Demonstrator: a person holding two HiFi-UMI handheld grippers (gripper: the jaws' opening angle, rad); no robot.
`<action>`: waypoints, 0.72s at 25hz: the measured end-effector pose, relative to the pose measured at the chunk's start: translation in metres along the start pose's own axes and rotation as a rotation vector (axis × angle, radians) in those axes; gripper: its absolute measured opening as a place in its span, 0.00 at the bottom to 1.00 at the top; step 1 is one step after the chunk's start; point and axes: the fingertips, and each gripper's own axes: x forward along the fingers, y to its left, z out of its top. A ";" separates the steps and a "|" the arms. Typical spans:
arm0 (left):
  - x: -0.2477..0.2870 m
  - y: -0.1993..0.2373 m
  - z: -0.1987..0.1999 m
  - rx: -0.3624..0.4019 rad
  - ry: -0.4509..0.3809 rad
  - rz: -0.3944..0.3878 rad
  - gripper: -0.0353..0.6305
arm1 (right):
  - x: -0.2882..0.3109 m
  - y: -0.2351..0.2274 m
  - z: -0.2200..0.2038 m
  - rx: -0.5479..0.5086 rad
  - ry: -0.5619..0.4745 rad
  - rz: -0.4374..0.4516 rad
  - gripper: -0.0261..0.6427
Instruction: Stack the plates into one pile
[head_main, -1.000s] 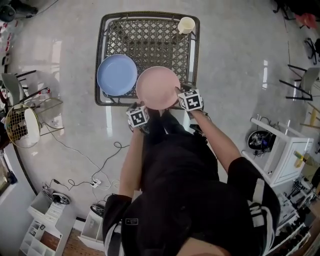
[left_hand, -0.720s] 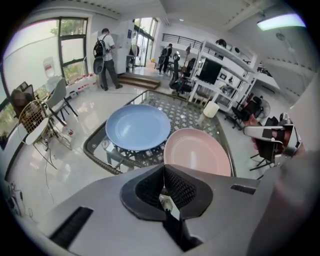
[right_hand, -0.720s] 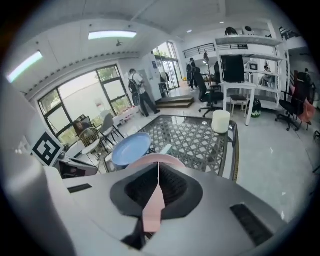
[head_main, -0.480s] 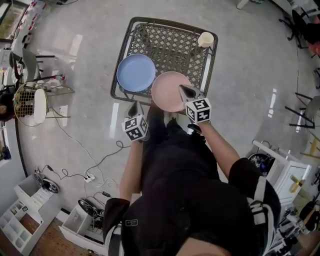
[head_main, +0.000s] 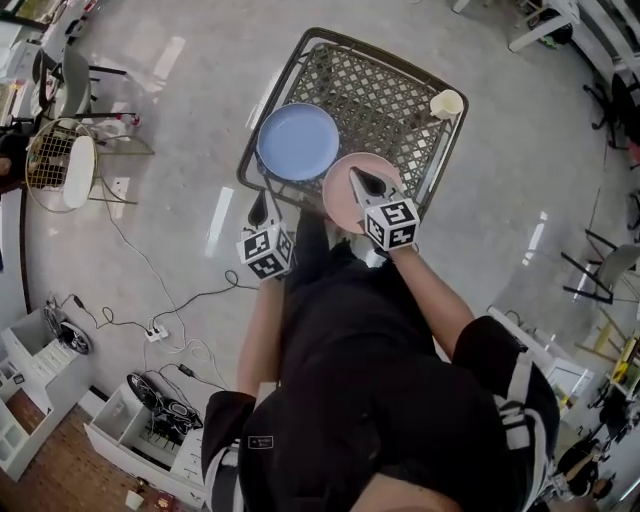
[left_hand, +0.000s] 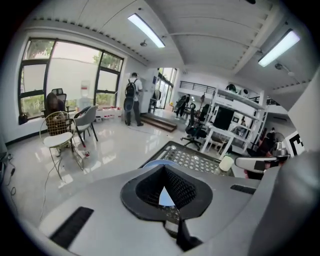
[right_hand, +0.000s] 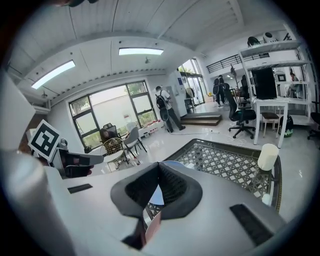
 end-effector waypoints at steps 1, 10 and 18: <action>0.005 0.004 0.001 -0.008 0.006 0.005 0.08 | 0.007 0.000 0.000 0.000 0.010 0.001 0.06; 0.065 0.030 0.001 -0.031 0.089 0.022 0.08 | 0.067 -0.015 0.004 0.024 0.083 -0.013 0.06; 0.129 0.040 -0.019 -0.040 0.213 -0.011 0.08 | 0.122 -0.043 -0.014 0.043 0.211 -0.046 0.06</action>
